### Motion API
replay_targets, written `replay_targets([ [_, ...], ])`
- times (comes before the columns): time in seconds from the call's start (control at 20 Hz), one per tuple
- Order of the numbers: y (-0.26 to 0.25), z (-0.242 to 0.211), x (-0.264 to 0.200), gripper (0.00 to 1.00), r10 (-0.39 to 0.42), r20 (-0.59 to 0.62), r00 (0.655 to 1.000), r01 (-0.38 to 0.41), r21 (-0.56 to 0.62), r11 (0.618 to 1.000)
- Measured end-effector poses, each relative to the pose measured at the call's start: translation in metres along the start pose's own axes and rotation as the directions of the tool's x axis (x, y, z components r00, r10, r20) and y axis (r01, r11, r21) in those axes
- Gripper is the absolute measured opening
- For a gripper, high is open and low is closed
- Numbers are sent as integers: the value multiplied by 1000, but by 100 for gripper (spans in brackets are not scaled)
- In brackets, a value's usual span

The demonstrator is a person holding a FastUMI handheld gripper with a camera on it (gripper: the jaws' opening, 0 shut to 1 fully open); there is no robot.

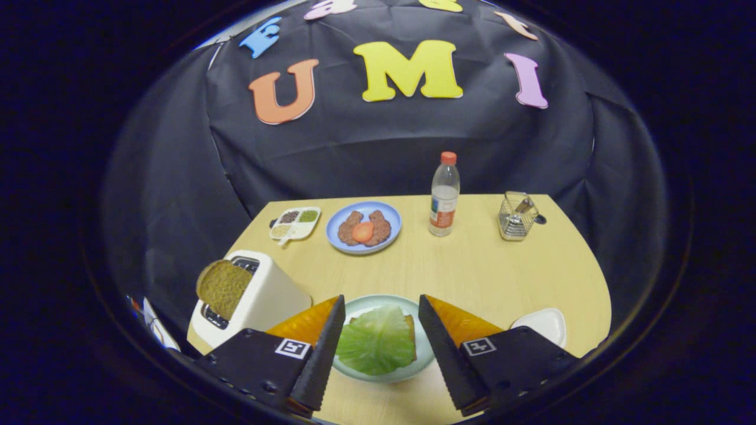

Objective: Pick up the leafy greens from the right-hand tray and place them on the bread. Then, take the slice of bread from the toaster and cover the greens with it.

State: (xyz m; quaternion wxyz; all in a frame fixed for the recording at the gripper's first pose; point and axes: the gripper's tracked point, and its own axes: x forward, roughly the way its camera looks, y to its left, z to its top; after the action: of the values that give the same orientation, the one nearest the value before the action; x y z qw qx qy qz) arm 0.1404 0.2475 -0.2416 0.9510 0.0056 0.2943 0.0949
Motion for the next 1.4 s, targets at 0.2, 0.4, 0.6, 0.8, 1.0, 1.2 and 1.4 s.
replay_targets([
  [0.2,20,9,-41,88,-3,42,999,3,0,1000],
  [0.4,51,22,-72,95,4,85,996,-4,-4,1000],
  [0.6,90,32,-83,95,9,141,990,0,-60,998],
  [0.8,139,31,-77,95,35,153,988,-18,-113,993],
  [1.0,178,29,-59,95,16,198,980,7,-111,994],
  [1.2,212,10,-28,95,-18,191,982,44,-136,990],
  [1.4,235,-18,6,89,-40,108,993,53,-126,991],
])
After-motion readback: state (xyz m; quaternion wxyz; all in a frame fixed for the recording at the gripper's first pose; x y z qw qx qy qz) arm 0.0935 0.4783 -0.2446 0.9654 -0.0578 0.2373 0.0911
